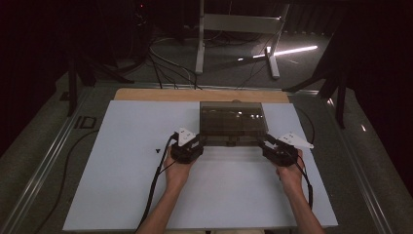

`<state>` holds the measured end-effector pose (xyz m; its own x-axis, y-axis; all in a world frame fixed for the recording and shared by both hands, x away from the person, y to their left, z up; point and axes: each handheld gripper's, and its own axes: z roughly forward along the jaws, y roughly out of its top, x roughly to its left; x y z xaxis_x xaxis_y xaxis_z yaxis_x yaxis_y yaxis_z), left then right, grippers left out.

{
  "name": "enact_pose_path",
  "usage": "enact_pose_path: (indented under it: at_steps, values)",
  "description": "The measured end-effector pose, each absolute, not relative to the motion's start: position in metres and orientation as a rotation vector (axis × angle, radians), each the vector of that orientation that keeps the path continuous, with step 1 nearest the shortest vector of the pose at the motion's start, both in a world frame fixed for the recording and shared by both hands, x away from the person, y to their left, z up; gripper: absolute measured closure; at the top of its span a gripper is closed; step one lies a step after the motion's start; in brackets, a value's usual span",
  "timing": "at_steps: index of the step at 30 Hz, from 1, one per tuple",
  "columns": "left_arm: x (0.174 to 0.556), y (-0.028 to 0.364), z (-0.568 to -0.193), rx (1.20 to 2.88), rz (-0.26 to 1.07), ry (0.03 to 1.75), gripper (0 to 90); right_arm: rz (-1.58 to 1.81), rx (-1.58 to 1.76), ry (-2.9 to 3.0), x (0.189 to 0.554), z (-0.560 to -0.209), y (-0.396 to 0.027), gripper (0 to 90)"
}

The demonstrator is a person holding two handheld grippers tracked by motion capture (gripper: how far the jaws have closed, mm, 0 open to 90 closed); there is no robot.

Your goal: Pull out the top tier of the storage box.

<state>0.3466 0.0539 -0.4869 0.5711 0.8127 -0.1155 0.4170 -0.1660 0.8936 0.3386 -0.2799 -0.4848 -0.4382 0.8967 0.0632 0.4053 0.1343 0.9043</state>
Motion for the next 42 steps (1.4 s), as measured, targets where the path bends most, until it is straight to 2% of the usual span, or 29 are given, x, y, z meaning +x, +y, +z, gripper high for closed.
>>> enact_pose_path:
  at_steps: [42]
  values:
    - [0.325, 0.056, -0.484, 1.791, 0.458, 1.002, 69.2, 1.283, 1.223, 1.921, 0.317, -0.483, -0.285, 58.4]
